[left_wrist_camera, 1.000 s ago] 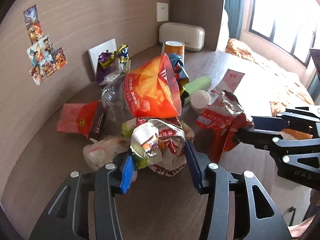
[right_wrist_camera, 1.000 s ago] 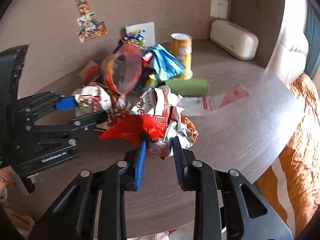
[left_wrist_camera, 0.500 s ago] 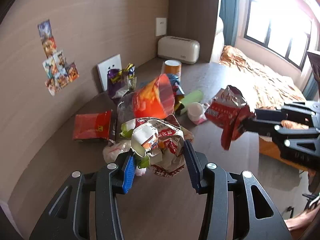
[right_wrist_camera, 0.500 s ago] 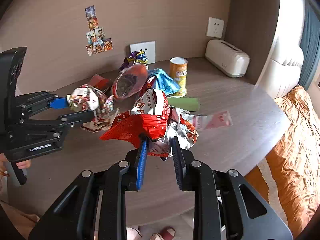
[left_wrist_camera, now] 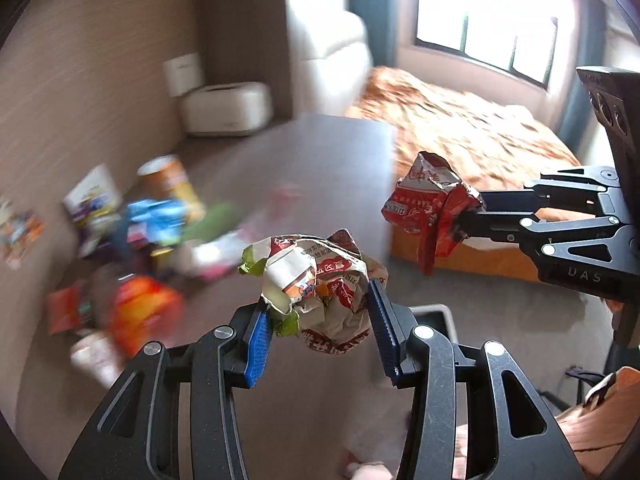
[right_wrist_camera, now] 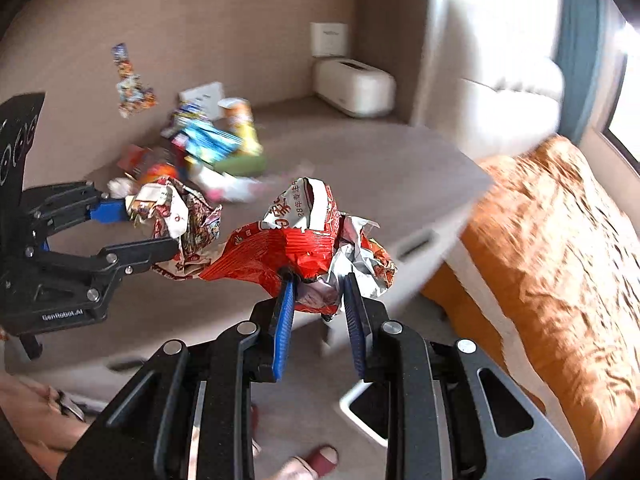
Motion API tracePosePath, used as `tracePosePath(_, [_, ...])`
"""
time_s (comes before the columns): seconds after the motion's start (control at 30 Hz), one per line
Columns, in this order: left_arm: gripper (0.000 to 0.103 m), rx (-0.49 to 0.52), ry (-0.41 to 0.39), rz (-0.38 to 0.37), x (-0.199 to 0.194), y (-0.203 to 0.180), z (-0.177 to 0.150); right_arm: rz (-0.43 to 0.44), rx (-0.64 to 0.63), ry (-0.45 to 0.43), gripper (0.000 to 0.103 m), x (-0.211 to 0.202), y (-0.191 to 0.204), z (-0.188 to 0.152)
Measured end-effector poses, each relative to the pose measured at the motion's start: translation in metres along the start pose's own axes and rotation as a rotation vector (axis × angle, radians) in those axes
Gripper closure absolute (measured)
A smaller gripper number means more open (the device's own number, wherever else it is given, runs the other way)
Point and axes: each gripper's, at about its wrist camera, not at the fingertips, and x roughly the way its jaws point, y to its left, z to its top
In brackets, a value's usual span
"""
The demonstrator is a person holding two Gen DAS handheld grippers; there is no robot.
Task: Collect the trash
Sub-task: 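Carry both wrappers over the white bin with both tools, then open both tools to drop the wrappers into the white bin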
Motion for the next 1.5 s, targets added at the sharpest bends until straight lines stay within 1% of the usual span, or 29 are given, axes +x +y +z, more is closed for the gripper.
tracePosePath(0.1, [0.058,0.075,0.039,-0.044,0.024,-0.048,0.013,-0.049,0.016,0.049,0.077,-0.004,-0.042,-0.034])
tracePosePath(0.13, [0.058,0.108,0.061,-0.067,0.037,-0.069,0.018,-0.060,0.020,0.067,0.077,-0.004,-0.053,-0.044])
tracePosePath(0.2, [0.058,0.147,0.091,-0.097,0.056,-0.095,0.020,-0.076,0.029,0.111,0.076,0.000,-0.076,-0.069])
tracePosePath(0.33, [0.058,0.232,0.205,-0.166,0.124,-0.149,0.013,-0.090,0.046,0.209,0.077,0.026,-0.115,-0.117])
tracePosePath(0.4, [0.058,0.264,0.248,-0.183,0.155,-0.166,0.005,-0.091,0.042,0.263,0.076,0.049,-0.132,-0.144])
tracePosePath(0.43, [0.058,0.291,0.283,-0.199,0.180,-0.179,-0.003,-0.090,0.034,0.285,0.076,0.062,-0.139,-0.156])
tracePosePath(0.53, [0.058,0.338,0.355,-0.221,0.239,-0.200,-0.025,-0.076,0.002,0.345,0.076,0.101,-0.158,-0.194])
tracePosePath(0.6, [0.058,0.351,0.403,-0.242,0.279,-0.208,-0.038,-0.065,-0.031,0.377,0.076,0.129,-0.170,-0.217])
tracePosePath(0.8, [0.057,0.362,0.483,-0.286,0.372,-0.225,-0.084,-0.027,-0.129,0.433,0.076,0.216,-0.188,-0.281])
tracePosePath(0.83, [0.056,0.362,0.505,-0.294,0.390,-0.227,-0.095,-0.017,-0.142,0.443,0.075,0.231,-0.190,-0.291])
tracePosePath(0.87, [0.051,0.361,0.535,-0.308,0.407,-0.230,-0.105,0.004,-0.156,0.465,0.062,0.250,-0.191,-0.306])
tracePosePath(0.9, [0.034,0.362,0.567,-0.320,0.420,-0.231,-0.115,0.012,-0.167,0.486,0.043,0.262,-0.192,-0.314])
tracePosePath(0.93, [0.018,0.377,0.601,-0.314,0.437,-0.234,-0.130,0.014,-0.178,0.502,0.005,0.274,-0.193,-0.325])
tracePosePath(0.97, [0.005,0.392,0.599,-0.299,0.446,-0.236,-0.137,0.018,-0.186,0.501,0.005,0.283,-0.194,-0.334])
tracePosePath(1.0, [0.005,0.407,0.592,-0.286,0.452,-0.237,-0.144,0.020,-0.190,0.518,0.005,0.289,-0.196,-0.337])
tracePosePath(1.03, [0.005,0.418,0.618,-0.289,0.460,-0.239,-0.155,0.019,-0.195,0.542,0.005,0.296,-0.197,-0.343])
tracePosePath(1.07, [0.005,0.414,0.634,-0.299,0.464,-0.239,-0.159,0.015,-0.200,0.548,0.005,0.296,-0.197,-0.346])
tracePosePath(1.13, [0.005,0.404,0.634,-0.297,0.465,-0.240,-0.163,0.012,-0.213,0.558,0.005,0.295,-0.197,-0.349])
tracePosePath(1.23, [0.005,0.381,0.629,-0.300,0.460,-0.240,-0.158,0.014,-0.207,0.554,0.005,0.287,-0.196,-0.345])
tracePosePath(1.33, [0.005,0.360,0.610,-0.305,0.444,-0.237,-0.146,0.007,-0.201,0.536,0.005,0.273,-0.189,-0.333])
tracePosePath(1.37, [0.005,0.357,0.607,-0.305,0.445,-0.238,-0.142,0.005,-0.199,0.531,0.005,0.269,-0.188,-0.329])
tracePosePath(1.5, [0.005,0.357,0.576,-0.299,0.418,-0.234,-0.122,-0.006,-0.170,0.496,0.005,0.244,-0.186,-0.306])
